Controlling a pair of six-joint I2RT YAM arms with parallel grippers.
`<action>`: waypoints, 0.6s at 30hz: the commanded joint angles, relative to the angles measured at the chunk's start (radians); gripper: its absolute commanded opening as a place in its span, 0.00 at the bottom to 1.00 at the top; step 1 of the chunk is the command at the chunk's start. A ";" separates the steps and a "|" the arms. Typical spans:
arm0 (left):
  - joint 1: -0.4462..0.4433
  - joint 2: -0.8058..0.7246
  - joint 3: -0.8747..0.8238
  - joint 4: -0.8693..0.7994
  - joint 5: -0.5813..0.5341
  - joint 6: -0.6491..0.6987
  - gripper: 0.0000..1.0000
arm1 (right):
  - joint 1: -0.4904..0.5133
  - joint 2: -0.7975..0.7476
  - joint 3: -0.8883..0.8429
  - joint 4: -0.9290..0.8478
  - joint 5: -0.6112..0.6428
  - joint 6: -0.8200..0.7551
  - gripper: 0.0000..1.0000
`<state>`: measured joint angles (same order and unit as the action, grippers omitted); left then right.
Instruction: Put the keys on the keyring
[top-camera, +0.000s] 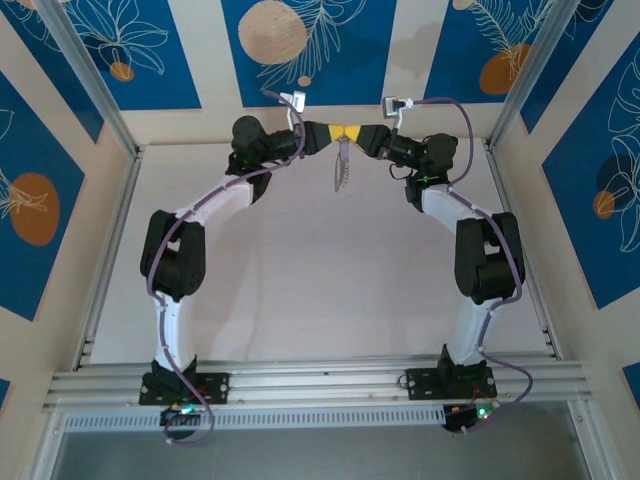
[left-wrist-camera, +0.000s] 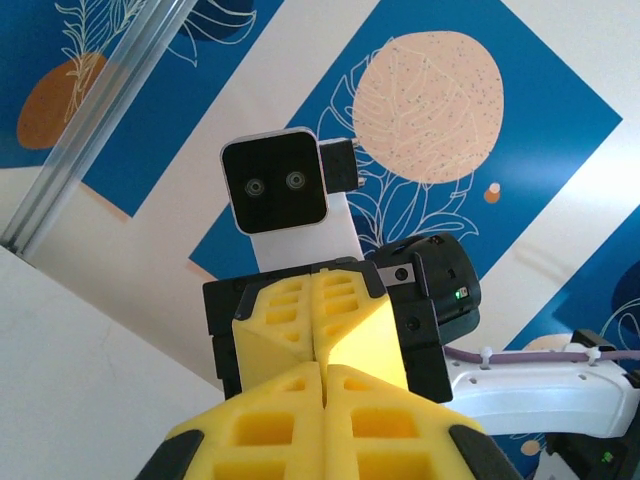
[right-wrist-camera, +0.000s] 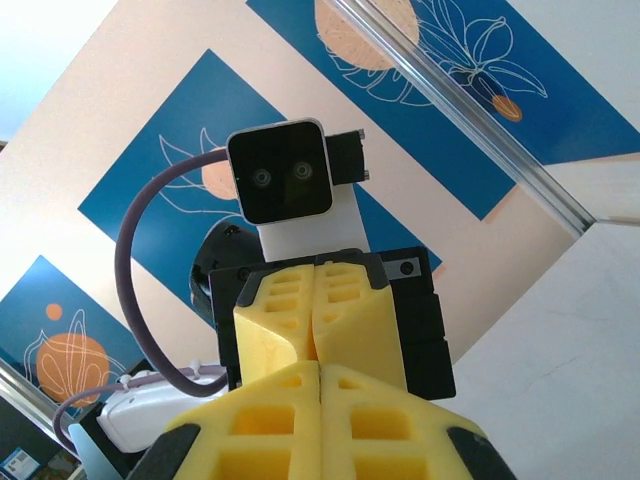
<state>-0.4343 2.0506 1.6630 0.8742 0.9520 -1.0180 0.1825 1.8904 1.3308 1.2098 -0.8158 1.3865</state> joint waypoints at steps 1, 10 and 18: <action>-0.049 -0.044 -0.032 0.038 -0.007 0.019 0.00 | 0.012 0.008 0.041 -0.010 0.034 0.003 0.20; -0.043 -0.098 -0.136 0.136 -0.198 -0.007 0.00 | -0.053 -0.091 -0.108 0.030 0.088 -0.004 0.45; -0.044 -0.122 -0.177 0.237 -0.270 -0.058 0.00 | -0.061 -0.116 -0.214 0.088 0.121 -0.042 0.46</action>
<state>-0.4763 2.0006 1.4918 0.9939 0.7338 -1.0466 0.1207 1.8065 1.1431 1.2415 -0.7292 1.3815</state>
